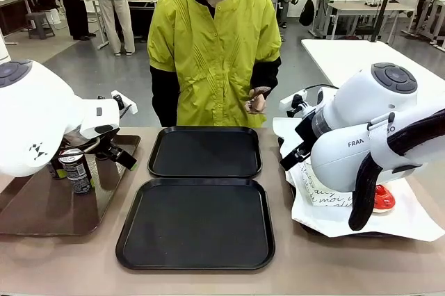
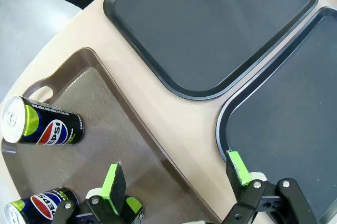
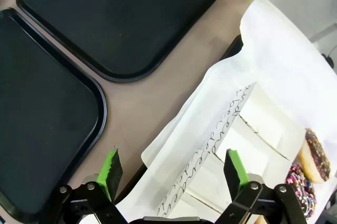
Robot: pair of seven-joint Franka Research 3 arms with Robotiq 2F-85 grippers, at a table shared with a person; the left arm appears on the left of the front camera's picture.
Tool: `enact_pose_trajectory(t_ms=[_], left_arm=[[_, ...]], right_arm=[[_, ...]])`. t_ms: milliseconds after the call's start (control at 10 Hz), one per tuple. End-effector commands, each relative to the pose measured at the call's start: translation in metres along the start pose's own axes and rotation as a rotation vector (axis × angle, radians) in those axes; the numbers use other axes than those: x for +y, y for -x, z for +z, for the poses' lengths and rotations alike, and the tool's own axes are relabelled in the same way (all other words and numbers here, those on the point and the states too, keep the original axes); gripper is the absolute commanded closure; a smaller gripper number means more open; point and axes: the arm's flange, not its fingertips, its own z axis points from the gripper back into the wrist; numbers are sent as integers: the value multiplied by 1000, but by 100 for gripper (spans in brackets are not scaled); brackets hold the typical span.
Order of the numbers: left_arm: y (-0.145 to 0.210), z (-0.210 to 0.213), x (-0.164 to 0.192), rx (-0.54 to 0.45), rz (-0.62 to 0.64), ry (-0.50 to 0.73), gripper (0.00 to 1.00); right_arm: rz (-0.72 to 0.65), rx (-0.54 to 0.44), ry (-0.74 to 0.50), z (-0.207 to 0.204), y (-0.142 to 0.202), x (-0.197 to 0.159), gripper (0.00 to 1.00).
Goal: Set up donuts and drinks on trays.
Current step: Pick up one Pepsi coke and place it on the Flat Tray.
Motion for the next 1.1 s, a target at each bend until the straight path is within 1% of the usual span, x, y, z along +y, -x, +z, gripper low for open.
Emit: enact_pose_trajectory(t_ms=[0,100,200,300,400,500,600,700,800,900,1000], left_arm=[[3,39,-7,-11,-51,-37,0],[14,79,-12,28,-79,-24,0],[26,114,-12,58,-105,-13,0],[47,145,-13,95,-120,31,0],[68,172,-13,132,-145,86,0],[85,188,-13,154,-164,141,0],[105,199,-16,172,-169,175,0],[120,205,-18,191,-173,205,0],[132,205,-22,200,-169,223,0],[139,195,-27,191,-154,170,0],[131,174,-25,147,-144,119,0]], right_arm=[[0,0,0,0,0,0,0],[8,-10,34,29,10,12,0],[8,28,72,55,25,24,0],[10,76,101,80,45,34,0],[-7,97,105,105,69,43,0],[-12,136,97,121,93,53,0],[-8,170,51,133,119,65,0],[-16,179,8,145,143,77,0],[-24,162,-6,152,163,85,0],[-55,156,-33,148,172,81,0],[-66,179,55,135,168,67,0]])
